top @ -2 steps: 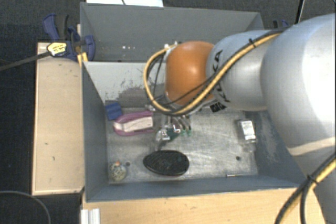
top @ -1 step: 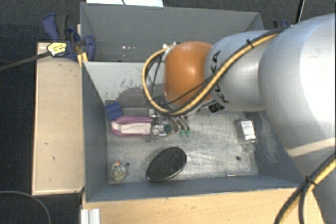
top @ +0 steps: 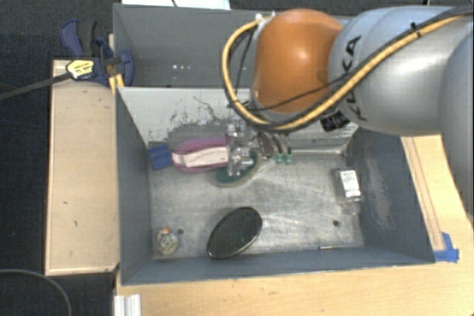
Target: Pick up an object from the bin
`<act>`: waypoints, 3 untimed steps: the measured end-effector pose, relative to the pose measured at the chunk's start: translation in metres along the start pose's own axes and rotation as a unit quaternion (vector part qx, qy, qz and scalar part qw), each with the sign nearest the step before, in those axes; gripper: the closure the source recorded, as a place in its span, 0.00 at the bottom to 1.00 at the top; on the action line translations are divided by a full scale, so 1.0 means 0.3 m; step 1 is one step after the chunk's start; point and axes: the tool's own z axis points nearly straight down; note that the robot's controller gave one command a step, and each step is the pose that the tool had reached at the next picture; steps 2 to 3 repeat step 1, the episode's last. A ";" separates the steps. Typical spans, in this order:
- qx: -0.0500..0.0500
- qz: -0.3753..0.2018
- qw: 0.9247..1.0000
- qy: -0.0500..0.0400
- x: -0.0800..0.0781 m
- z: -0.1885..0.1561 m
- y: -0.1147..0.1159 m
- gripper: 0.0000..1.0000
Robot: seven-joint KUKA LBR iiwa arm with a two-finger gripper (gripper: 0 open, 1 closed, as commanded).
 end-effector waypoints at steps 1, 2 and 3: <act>0.000 -0.071 0.997 -0.002 -0.064 -0.490 -0.038 1.00; 0.000 -0.071 0.997 -0.002 -0.064 -0.490 -0.038 1.00; 0.000 -0.071 0.997 -0.002 -0.064 -0.490 -0.038 1.00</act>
Offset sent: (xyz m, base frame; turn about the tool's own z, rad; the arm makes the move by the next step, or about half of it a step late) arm 0.0163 -0.0104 0.1423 -0.1421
